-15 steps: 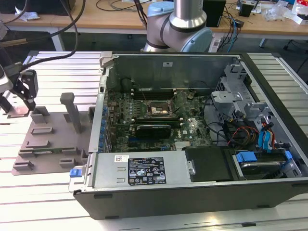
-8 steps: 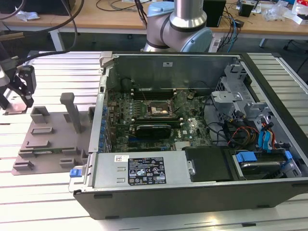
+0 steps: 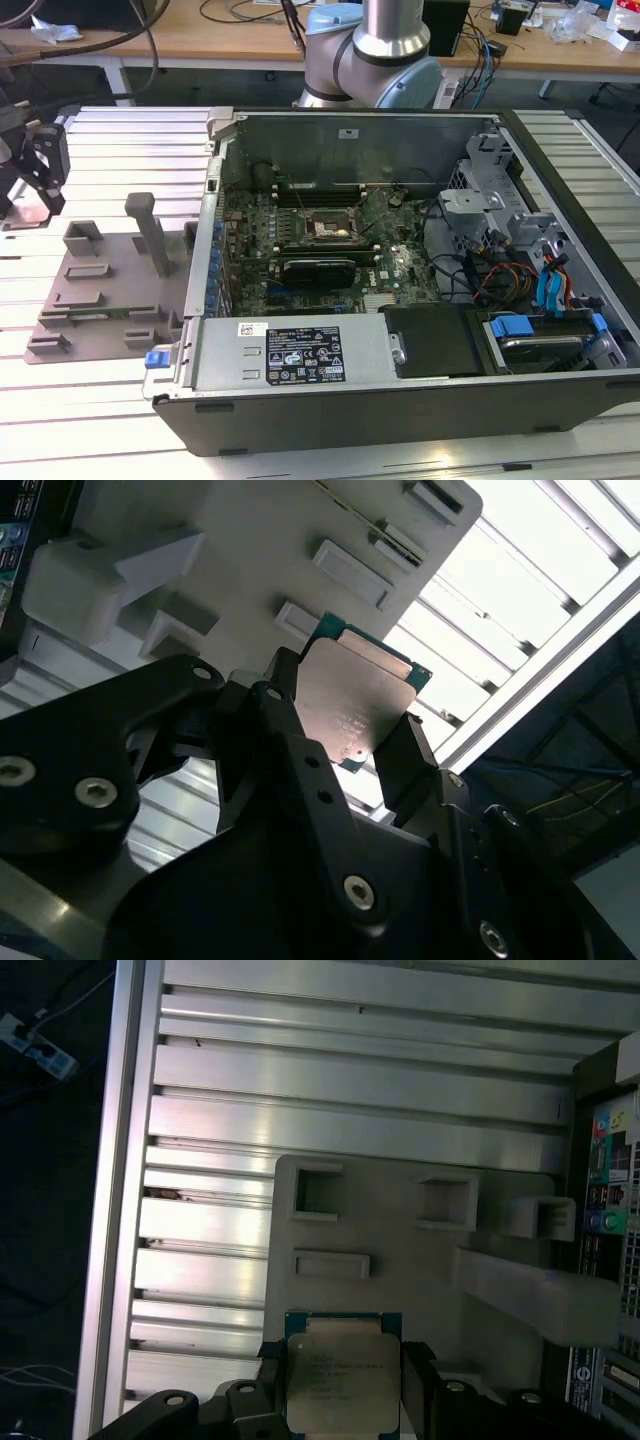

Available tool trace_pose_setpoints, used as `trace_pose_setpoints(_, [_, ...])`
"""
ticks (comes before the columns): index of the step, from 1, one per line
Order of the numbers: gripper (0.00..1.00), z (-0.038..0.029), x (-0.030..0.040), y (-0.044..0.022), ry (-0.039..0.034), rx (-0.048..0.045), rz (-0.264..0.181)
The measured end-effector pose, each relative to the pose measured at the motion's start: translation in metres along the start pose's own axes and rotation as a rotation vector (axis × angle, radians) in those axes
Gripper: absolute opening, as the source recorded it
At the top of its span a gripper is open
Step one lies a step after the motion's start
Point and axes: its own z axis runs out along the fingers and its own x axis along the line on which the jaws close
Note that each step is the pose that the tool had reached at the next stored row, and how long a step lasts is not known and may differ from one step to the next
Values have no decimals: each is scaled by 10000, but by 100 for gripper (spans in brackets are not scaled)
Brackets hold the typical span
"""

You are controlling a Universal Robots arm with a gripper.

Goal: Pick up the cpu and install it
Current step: 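Pick up the cpu and move it towards the insertion slot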

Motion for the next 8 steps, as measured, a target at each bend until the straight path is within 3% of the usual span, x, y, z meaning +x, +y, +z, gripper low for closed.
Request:
trace_pose_setpoints(6, [55,-132,-2,1,-1,-1,0])
trace_pose_setpoints(8, [55,-365,-6,3,0,0,0])
